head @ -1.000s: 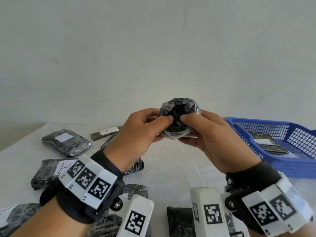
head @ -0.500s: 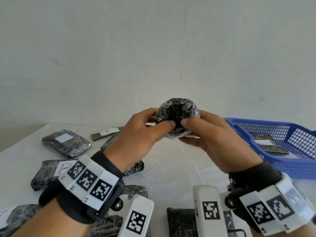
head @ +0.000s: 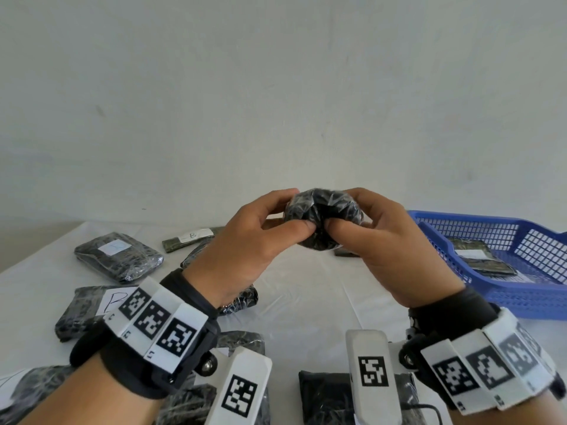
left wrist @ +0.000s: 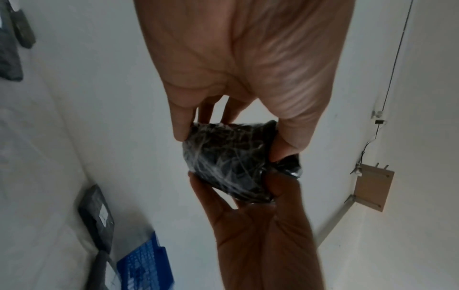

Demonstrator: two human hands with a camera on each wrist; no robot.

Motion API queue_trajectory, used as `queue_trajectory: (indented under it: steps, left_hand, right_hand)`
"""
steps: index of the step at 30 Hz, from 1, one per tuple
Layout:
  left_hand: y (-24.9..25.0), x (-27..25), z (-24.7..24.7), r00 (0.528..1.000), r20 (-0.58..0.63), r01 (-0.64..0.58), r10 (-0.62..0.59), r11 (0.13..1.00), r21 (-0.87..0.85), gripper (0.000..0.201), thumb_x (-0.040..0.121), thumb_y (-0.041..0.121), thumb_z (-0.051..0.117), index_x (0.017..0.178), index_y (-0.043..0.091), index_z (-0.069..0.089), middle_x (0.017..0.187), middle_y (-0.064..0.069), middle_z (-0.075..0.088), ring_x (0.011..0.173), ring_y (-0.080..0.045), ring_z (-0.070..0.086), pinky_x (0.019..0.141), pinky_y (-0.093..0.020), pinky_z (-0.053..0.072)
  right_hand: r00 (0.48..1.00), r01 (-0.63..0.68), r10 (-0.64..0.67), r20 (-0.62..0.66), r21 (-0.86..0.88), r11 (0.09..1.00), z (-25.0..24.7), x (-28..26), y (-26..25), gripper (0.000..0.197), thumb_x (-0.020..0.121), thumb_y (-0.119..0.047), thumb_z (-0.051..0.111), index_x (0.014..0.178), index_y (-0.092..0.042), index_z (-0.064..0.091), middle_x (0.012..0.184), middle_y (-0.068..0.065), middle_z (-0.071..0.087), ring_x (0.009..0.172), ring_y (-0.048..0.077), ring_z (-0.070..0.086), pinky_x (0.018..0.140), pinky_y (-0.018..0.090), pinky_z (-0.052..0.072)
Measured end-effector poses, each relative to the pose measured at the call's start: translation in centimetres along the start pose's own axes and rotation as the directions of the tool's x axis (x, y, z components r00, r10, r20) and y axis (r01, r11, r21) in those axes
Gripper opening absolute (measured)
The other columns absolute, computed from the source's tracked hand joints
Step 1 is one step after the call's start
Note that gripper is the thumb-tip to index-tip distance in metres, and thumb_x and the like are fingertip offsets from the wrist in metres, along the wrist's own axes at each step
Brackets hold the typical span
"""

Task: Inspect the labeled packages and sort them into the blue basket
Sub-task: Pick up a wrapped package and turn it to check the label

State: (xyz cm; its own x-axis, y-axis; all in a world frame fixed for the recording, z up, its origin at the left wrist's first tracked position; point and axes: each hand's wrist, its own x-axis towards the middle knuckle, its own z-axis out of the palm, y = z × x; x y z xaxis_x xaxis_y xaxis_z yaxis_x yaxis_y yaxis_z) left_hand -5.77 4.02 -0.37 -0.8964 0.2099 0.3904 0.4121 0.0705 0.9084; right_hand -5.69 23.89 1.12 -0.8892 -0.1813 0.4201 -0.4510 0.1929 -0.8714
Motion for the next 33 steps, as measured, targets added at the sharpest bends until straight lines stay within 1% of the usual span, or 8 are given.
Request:
queue_trajectory:
  steps: [3,7,12,15,19,23,26,33]
  left_hand:
    - [-0.3,0.1,-0.2,0.997,-0.033,-0.064,0.066,0.997,0.037,0.074,0.067,0.046,0.076,0.137,0.027,0.061,0.131,0.007,0.069,0.123,-0.013,0.066,0.109,-0.046,0.051]
    - [-0.7,0.1,-0.4,0.994,0.002,-0.107,0.107,0.993,0.055,0.081,0.065,0.038,0.08,0.142,0.027,0.057,0.139,0.007,0.062,0.131,-0.009,0.058,0.11,-0.04,0.052]
    - [0.0,-0.1,-1.2,0.988,0.12,0.078,-0.101,0.98,0.183,0.122,0.056,0.06,0.082,0.162,0.033,0.027,0.16,0.014,0.04,0.145,-0.002,0.041,0.118,-0.039,0.042]
    - [0.8,-0.3,-0.6,0.968,0.148,0.199,-0.205,0.979,0.05,0.105,0.059,0.062,0.079,0.151,0.022,0.048,0.139,0.006,0.065,0.125,-0.01,0.065,0.104,-0.039,0.056]
    - [0.0,-0.2,0.5,0.986,-0.055,0.163,-0.159,0.983,0.079,0.068,0.061,0.049,0.094,0.118,0.025,0.068,0.103,0.006,0.077,0.098,-0.012,0.075,0.09,-0.038,0.063]
    - [0.0,0.1,-0.9,0.987,-0.091,0.143,-0.133,0.984,0.111,0.074,0.054,0.049,0.087,0.123,0.029,0.067,0.104,0.006,0.078,0.096,-0.015,0.076,0.093,-0.041,0.061]
    - [0.5,0.2,-2.3,0.983,0.019,0.183,-0.183,0.983,0.012,0.091,0.058,0.041,0.09,0.141,0.018,0.059,0.118,-0.002,0.074,0.101,-0.018,0.076,0.083,-0.031,0.063]
    - [1.7,0.0,-1.7,0.986,-0.076,0.134,-0.151,0.971,-0.198,0.066,0.071,0.05,0.083,0.112,0.0,0.072,0.104,-0.013,0.079,0.094,-0.024,0.077,0.071,-0.029,0.063]
  right_hand:
    - [0.998,0.004,-0.007,0.063,0.045,0.999,-0.3,-0.1,0.2,0.048,0.074,-0.021,0.076,0.121,-0.021,0.066,0.111,0.006,0.077,0.101,0.03,0.076,0.091,0.045,0.062]
    - [0.994,0.012,-0.02,0.104,0.078,0.997,-0.5,0.1,1.0,0.052,0.073,-0.01,0.078,0.122,-0.017,0.061,0.113,0.015,0.077,0.103,0.039,0.076,0.093,0.058,0.061]
    - [0.989,0.142,-0.147,-0.018,-0.184,0.973,0.5,0.2,1.9,0.059,0.062,-0.037,0.085,0.116,-0.035,0.062,0.134,-0.009,0.058,0.123,0.011,0.063,0.099,0.037,0.059]
    - [0.976,0.161,-0.203,-0.082,-0.355,0.921,1.4,-0.2,1.9,0.063,0.066,-0.036,0.084,0.123,-0.03,0.057,0.134,-0.011,0.044,0.123,0.002,0.056,0.104,0.025,0.054]
    - [0.994,0.103,-0.108,0.011,-0.392,0.914,2.1,-0.5,1.6,0.069,0.072,-0.035,0.086,0.129,-0.041,0.046,0.142,-0.006,0.049,0.133,0.015,0.057,0.106,0.037,0.055]
    - [0.998,0.016,-0.009,0.055,-0.129,0.992,0.8,-0.3,0.8,0.083,0.071,-0.045,0.083,0.143,-0.037,0.042,0.139,-0.007,0.06,0.128,0.006,0.061,0.105,0.037,0.055]
    - [0.978,-0.175,0.189,-0.084,0.15,0.973,0.0,0.1,-0.8,0.061,0.089,-0.043,0.074,0.143,-0.024,0.052,0.126,0.012,0.069,0.108,0.021,0.072,0.081,0.036,0.063]
    - [0.931,-0.278,0.352,-0.099,0.434,0.857,-0.5,0.6,-1.2,0.041,0.102,-0.034,0.063,0.097,0.007,0.071,0.086,0.013,0.078,0.082,0.026,0.078,0.07,0.036,0.067]
